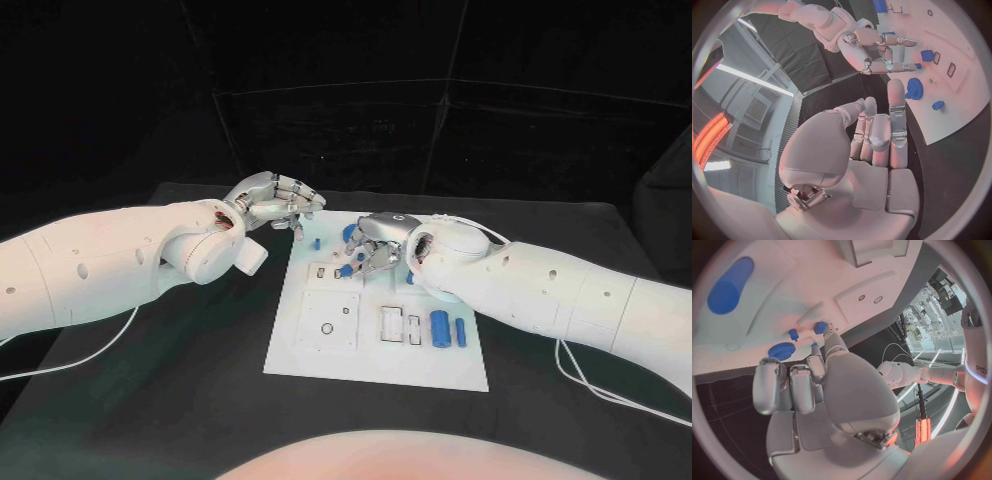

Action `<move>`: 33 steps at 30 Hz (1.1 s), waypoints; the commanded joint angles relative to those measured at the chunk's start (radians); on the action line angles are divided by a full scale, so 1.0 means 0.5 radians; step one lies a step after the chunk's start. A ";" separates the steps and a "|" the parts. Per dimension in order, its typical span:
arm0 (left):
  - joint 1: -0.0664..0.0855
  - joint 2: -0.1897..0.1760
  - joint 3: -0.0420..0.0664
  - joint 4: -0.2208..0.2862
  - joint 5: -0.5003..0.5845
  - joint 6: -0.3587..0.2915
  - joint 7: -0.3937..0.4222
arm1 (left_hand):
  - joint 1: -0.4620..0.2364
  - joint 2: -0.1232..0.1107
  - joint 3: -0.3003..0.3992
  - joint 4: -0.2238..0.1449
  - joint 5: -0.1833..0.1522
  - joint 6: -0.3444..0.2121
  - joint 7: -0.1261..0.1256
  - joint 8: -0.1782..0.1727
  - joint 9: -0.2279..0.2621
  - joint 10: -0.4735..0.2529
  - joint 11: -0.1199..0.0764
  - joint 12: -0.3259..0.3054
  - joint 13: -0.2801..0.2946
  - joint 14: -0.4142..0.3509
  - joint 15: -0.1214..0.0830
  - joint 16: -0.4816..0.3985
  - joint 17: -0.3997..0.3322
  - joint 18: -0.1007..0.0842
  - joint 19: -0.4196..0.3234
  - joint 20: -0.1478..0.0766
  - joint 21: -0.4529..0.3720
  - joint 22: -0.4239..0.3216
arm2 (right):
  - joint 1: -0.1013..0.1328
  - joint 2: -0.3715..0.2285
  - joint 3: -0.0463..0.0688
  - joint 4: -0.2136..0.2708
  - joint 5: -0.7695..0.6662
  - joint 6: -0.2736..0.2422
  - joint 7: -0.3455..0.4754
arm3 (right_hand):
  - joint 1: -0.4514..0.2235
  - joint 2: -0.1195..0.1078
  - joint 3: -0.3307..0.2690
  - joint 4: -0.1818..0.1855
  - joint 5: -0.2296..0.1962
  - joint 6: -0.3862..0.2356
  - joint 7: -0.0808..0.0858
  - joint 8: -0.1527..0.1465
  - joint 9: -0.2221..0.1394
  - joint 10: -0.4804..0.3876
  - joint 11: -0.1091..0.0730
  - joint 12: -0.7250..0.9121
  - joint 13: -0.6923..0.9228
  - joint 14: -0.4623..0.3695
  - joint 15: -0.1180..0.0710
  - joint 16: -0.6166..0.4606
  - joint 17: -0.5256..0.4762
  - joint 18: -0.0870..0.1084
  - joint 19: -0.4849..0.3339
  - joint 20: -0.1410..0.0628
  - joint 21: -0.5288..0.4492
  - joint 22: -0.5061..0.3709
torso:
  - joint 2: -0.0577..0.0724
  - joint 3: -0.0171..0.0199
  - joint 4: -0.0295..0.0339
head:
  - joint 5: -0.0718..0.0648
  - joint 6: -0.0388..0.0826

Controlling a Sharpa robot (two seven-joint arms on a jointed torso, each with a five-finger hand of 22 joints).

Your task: Assemble the parts on the task board

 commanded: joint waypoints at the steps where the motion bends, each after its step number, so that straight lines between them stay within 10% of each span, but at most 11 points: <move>1: 0.003 0.002 0.001 0.004 0.054 -0.018 0.078 | -0.021 -0.005 0.025 -0.002 0.001 -0.002 0.016 -0.013 -0.006 -0.020 0.004 -0.002 -0.007 -0.017 0.005 -0.011 -0.008 0.039 -0.014 0.002 -0.009 -0.003 | -0.001 0.016 0.002 -0.012 -0.007 0.067 0.033 | -0.004 0.011 0.000 -0.015 -0.009 -0.012 0.000 -0.007 -0.002 0.018 -0.004 0.015 0.008 0.130 -0.004 0.014 0.157 0.000 0.015 -0.005 0.012 0.004 | 0.000 0.0007 0.001 | 0.000 -0.004; 33: 0.003 0.009 0.001 0.021 0.056 -0.027 0.081 | -0.050 -0.017 0.145 -0.053 0.001 -0.008 0.027 -0.002 -0.030 -0.046 0.015 0.000 -0.056 -0.053 0.013 -0.055 -0.081 0.039 -0.023 0.008 -0.026 -0.013 | -0.044 0.101 0.001 -0.126 -0.011 0.116 0.008 | -0.041 0.077 0.047 -0.009 -0.002 0.012 0.011 -0.026 0.003 0.030 0.006 0.044 0.032 0.135 0.004 0.031 0.182 -0.003 0.022 0.002 0.026 0.024 | 0.001 0.0027 -0.006 | 0.017 -0.029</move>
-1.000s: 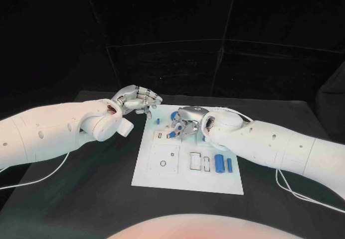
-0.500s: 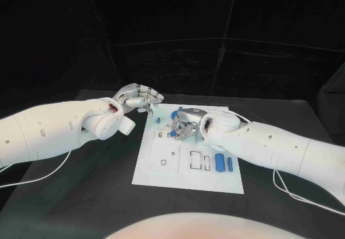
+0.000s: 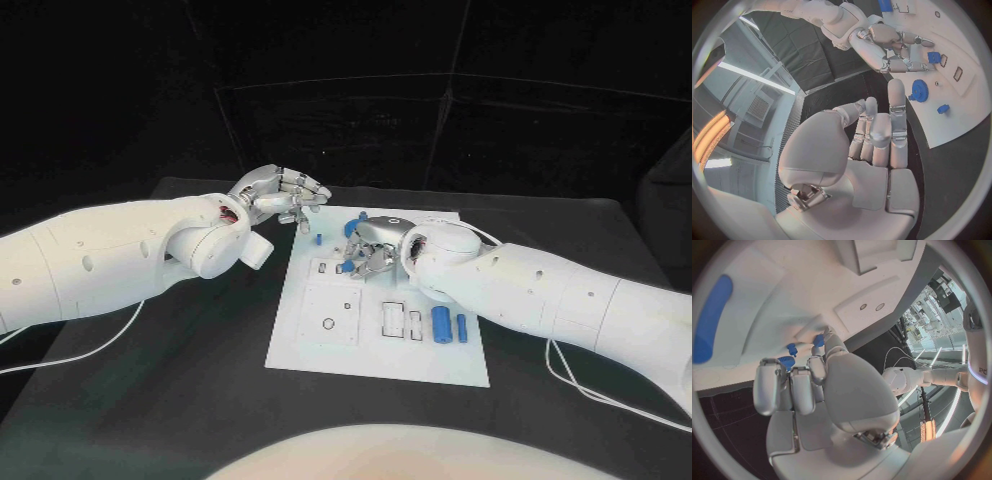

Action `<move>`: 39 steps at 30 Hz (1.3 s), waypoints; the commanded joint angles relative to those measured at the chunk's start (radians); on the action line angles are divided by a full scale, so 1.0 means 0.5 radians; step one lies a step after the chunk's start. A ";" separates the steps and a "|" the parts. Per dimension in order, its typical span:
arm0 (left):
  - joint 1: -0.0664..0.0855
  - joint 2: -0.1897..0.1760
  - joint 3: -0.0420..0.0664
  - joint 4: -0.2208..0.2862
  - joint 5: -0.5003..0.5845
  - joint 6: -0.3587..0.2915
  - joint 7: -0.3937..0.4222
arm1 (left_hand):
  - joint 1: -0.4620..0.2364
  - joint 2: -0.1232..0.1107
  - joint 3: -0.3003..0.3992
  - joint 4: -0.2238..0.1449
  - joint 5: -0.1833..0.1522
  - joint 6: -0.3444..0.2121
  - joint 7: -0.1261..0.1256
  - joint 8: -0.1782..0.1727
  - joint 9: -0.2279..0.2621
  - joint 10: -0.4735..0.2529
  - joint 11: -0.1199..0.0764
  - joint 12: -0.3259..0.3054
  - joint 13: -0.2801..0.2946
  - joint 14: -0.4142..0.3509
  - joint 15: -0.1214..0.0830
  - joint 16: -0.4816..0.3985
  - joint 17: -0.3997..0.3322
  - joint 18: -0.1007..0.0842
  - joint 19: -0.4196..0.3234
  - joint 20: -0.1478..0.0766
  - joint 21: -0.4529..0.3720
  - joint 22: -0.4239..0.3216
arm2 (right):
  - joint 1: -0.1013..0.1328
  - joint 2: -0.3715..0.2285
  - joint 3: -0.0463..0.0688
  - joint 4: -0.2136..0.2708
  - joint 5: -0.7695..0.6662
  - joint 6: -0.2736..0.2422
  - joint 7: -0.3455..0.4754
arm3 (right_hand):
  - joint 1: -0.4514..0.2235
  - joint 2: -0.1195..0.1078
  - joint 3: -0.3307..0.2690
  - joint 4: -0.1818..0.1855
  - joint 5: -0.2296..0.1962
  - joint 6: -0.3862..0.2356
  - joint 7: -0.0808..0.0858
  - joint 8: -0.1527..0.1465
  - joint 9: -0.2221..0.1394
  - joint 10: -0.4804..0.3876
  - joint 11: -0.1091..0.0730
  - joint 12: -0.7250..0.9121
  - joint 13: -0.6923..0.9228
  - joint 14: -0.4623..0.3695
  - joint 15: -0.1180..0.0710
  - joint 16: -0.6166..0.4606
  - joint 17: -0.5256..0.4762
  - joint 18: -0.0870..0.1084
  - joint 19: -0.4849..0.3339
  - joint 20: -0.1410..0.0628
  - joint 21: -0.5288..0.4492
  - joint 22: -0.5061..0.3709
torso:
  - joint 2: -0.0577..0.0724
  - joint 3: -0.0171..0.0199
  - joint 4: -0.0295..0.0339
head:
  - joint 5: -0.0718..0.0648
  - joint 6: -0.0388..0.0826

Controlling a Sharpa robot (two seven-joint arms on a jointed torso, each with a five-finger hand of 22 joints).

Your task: Assemble the parts on the task board

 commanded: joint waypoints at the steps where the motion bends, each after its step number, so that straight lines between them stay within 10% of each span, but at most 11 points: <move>1: 0.003 0.000 0.002 0.005 0.014 -0.012 0.046 | -0.014 0.000 0.012 -0.003 0.001 0.002 0.017 -0.002 -0.002 -0.013 -0.003 0.000 -0.002 -0.011 -0.001 -0.007 -0.002 0.040 -0.016 0.001 -0.010 -0.003 | 0.001 0.006 0.001 0.001 -0.011 0.044 -0.001 | 0.004 0.035 0.018 0.003 -0.003 0.016 0.009 -0.008 0.003 0.008 -0.001 0.006 -0.006 0.135 0.004 0.012 0.182 -0.003 0.008 0.001 0.010 0.004 | -0.001 0.0002 0.000 | -0.002 -0.005; 29: 0.003 0.008 0.001 -0.003 0.014 0.000 0.015 | -0.023 -0.008 0.059 -0.033 0.001 -0.006 0.021 0.006 -0.012 -0.024 -0.001 0.006 -0.024 -0.017 0.001 -0.010 -0.017 0.040 -0.016 0.002 -0.014 -0.005 | 0.001 0.022 0.001 -0.023 -0.068 0.258 -0.139 | -0.020 0.104 0.120 0.002 -0.018 0.133 -0.027 0.014 0.007 0.011 -0.032 0.020 0.004 0.135 -0.018 0.018 0.194 -0.003 0.006 -0.017 0.015 0.012 | -0.002 -0.0005 -0.002 | -0.004 -0.031; 39: 0.002 0.008 0.001 -0.002 0.014 0.009 0.003 | -0.023 -0.010 0.072 -0.043 0.001 -0.007 0.022 0.009 -0.014 -0.027 0.000 0.007 -0.030 -0.018 0.001 -0.011 -0.020 0.040 -0.016 0.002 -0.014 -0.005 | 0.001 0.009 0.001 0.004 -0.131 0.058 -0.115 | -0.012 0.111 0.202 -0.023 0.029 0.207 -0.054 0.041 0.011 0.027 -0.055 0.035 0.020 0.139 -0.038 0.028 0.213 -0.010 0.022 -0.034 0.035 0.049 | -0.003 0.0001 -0.003 | -0.006 -0.032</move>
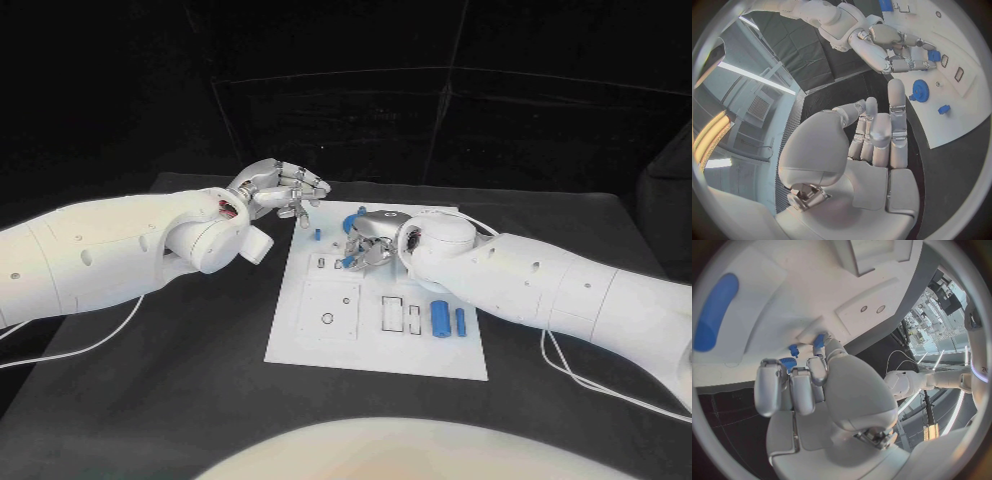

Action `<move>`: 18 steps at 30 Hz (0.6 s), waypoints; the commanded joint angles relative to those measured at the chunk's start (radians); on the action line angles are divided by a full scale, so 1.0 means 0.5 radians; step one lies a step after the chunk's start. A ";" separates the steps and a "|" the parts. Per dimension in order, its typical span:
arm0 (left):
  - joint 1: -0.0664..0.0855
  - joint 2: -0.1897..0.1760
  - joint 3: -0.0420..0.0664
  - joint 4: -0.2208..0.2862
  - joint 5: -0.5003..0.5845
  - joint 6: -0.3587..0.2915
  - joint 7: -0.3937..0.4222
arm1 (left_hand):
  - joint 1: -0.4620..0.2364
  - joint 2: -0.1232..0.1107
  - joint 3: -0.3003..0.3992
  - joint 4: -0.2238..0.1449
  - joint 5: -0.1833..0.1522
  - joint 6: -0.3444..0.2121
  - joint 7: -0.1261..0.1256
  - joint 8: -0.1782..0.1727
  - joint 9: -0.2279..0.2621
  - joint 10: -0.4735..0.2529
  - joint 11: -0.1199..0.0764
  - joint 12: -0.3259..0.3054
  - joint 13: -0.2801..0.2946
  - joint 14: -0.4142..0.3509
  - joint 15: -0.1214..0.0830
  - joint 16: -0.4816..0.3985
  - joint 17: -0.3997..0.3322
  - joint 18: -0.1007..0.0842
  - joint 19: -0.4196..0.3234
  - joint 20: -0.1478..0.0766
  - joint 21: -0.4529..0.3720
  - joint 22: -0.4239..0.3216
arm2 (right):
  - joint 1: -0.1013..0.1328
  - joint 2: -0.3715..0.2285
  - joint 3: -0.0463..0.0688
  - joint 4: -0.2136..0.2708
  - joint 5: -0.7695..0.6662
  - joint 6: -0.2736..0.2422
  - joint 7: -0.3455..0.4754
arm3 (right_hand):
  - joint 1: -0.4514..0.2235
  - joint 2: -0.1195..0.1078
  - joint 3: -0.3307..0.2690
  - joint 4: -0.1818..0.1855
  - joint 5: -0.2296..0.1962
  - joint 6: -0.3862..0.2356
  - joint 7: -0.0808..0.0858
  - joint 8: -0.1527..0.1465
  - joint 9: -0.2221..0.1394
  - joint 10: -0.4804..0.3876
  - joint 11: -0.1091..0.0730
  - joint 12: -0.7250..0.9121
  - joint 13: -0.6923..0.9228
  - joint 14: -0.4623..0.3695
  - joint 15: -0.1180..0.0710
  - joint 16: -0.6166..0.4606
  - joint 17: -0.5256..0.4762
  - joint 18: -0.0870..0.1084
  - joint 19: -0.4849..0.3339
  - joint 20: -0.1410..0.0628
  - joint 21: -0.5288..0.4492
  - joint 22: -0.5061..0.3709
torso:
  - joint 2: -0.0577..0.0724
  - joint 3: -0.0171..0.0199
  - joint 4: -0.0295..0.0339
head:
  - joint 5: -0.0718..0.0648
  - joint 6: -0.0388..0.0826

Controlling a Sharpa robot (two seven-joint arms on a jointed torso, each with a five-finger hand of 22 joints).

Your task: Assemble the parts on the task board

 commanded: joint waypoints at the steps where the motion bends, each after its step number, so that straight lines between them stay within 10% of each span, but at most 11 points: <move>1: 0.002 0.002 0.001 0.003 0.011 0.015 0.005 | -0.016 -0.002 0.011 -0.003 0.001 0.000 0.015 0.009 -0.003 -0.013 0.000 0.007 -0.004 -0.018 0.001 -0.011 -0.003 0.041 -0.017 0.002 -0.014 -0.002 | -0.014 -0.012 -0.012 0.007 -0.077 -0.090 -0.012 | 0.009 0.023 0.023 0.002 0.026 0.028 -0.008 0.012 0.009 0.032 -0.044 0.015 0.018 0.143 -0.014 0.008 0.216 -0.012 0.010 -0.017 0.022 0.027 | 0.001 0.0001 0.001 | -0.002 0.002; 18: 0.001 -0.001 -0.004 0.006 0.011 0.030 -0.016 | -0.036 -0.008 0.023 -0.006 0.001 -0.006 0.020 0.012 -0.008 -0.020 0.004 0.010 -0.015 -0.013 0.004 0.000 0.004 0.040 -0.015 0.004 -0.013 -0.001 | -0.014 -0.098 -0.012 0.149 0.059 -0.511 0.208 | -0.141 -0.058 0.127 0.085 0.184 0.058 -0.026 0.007 0.003 0.060 -0.060 0.018 0.028 0.151 -0.029 0.027 0.249 -0.028 0.044 -0.034 0.063 0.106 | 0.000 -0.0001 -0.001 | 0.002 0.010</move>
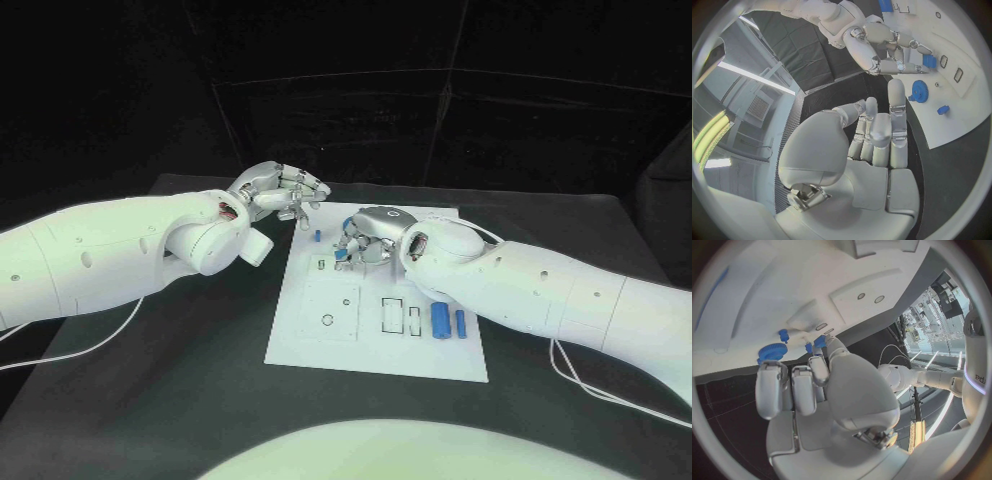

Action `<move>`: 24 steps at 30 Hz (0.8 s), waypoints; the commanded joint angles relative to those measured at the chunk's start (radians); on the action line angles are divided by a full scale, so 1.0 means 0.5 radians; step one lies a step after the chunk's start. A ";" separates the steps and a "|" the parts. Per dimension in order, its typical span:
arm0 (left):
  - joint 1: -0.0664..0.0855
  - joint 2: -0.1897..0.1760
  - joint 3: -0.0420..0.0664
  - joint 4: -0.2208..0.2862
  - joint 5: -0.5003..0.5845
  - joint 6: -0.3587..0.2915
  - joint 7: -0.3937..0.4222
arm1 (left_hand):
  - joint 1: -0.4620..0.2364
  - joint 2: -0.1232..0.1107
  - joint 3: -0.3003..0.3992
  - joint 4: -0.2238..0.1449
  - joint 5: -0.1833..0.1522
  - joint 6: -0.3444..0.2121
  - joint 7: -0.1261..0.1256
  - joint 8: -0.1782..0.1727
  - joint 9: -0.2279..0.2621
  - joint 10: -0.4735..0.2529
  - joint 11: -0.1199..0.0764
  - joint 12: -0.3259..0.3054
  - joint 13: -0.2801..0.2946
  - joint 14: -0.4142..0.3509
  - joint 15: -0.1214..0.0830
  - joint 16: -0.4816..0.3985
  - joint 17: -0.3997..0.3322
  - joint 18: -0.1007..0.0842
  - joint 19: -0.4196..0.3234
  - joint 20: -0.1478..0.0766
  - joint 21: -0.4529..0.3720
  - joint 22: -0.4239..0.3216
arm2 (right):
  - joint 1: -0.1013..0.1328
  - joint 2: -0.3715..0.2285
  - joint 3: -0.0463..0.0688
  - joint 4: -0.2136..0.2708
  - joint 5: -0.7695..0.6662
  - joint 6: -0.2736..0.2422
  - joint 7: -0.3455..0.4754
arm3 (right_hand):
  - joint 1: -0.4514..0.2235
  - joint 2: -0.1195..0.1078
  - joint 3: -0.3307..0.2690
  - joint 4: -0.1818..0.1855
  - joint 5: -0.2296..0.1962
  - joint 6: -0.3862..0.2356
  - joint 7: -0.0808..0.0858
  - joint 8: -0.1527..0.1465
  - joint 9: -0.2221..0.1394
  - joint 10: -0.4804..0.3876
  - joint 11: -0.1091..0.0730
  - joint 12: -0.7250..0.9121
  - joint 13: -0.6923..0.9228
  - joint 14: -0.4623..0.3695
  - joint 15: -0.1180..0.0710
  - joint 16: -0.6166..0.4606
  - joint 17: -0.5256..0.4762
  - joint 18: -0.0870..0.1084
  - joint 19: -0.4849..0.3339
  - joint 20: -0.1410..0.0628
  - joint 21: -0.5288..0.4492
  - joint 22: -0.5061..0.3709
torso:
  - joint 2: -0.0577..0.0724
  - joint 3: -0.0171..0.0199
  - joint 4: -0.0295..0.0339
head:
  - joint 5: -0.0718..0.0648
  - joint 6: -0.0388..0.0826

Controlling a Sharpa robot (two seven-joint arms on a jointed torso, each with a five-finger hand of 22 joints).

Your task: Assemble the parts on the task board

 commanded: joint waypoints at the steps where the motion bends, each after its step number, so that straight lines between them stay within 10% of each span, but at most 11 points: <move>1: 0.002 -0.001 -0.004 0.004 0.010 0.023 -0.012 | -0.032 -0.001 0.014 0.005 0.000 0.000 0.013 0.012 -0.004 -0.013 -0.002 0.011 -0.006 -0.010 0.004 0.004 0.010 0.040 -0.015 0.004 -0.013 -0.002 | 0.005 -0.031 0.001 0.044 0.063 -0.158 0.075 | -0.026 -0.018 0.027 0.005 0.031 0.035 -0.022 0.007 0.003 0.019 -0.018 -0.005 0.003 0.153 0.000 0.009 0.249 -0.028 0.020 -0.009 0.011 0.064 | -0.001 -0.0006 -0.004 | 0.004 0.002; 11: -0.022 -0.011 -0.028 0.001 -0.157 0.001 -0.134 | -0.170 -0.108 -0.112 0.038 0.000 0.071 -0.036 0.086 -0.002 0.093 -0.044 0.125 -0.004 0.176 -0.023 0.284 0.326 0.045 0.079 -0.012 0.053 0.031 | 0.006 -0.179 0.001 0.228 0.101 -0.208 0.014 | -0.035 -0.043 0.053 0.010 0.057 0.036 -0.022 0.004 0.003 0.028 -0.019 0.002 0.013 0.154 -0.001 0.013 0.256 -0.029 0.022 -0.010 0.013 0.069 | -0.002 -0.0017 -0.001 | 0.011 0.025; 16: -0.048 -0.014 -0.030 0.002 -0.349 0.014 -0.231 | -0.192 -0.157 -0.254 0.021 -0.001 0.142 -0.084 0.176 0.028 0.171 -0.083 0.237 0.033 0.261 -0.056 0.423 0.506 -0.002 0.198 -0.042 0.318 0.311 | 0.006 -0.243 0.001 0.312 0.097 -0.239 -0.029 | -0.037 -0.052 0.059 0.010 0.061 0.039 -0.023 0.004 0.003 0.031 -0.020 0.004 0.016 0.154 -0.001 0.014 0.258 -0.030 0.024 -0.010 0.016 0.074 | -0.001 -0.0024 0.000 | 0.013 0.034; 23: -0.051 -0.015 -0.031 0.002 -0.369 0.017 -0.241 | -0.194 -0.158 -0.261 0.021 -0.001 0.144 -0.086 0.179 0.030 0.174 -0.085 0.241 0.035 0.264 -0.058 0.429 0.514 -0.004 0.203 -0.043 0.330 0.324 | 0.006 -0.248 0.001 0.320 0.095 -0.242 -0.033 | -0.037 -0.052 0.059 0.010 0.061 0.039 -0.023 0.004 0.003 0.031 -0.020 0.004 0.016 0.154 -0.001 0.014 0.258 -0.030 0.024 -0.010 0.016 0.074 | -0.001 -0.0024 0.000 | 0.013 0.034; 24: -0.076 -0.012 -0.031 0.011 -0.580 0.058 -0.344 | -0.230 -0.181 -0.541 0.035 -0.001 0.180 -0.135 0.303 0.097 0.229 -0.129 0.403 0.113 0.367 -0.098 0.605 0.777 -0.066 0.330 -0.086 0.680 0.702 | 0.006 -0.310 0.001 0.408 0.071 -0.271 -0.085 | -0.040 -0.067 0.068 0.010 0.060 0.044 -0.025 0.005 0.004 0.037 -0.021 0.008 0.021 0.155 -0.002 0.017 0.262 -0.031 0.026 -0.011 0.018 0.077 | 0.001 -0.0013 -0.003 | 0.014 0.041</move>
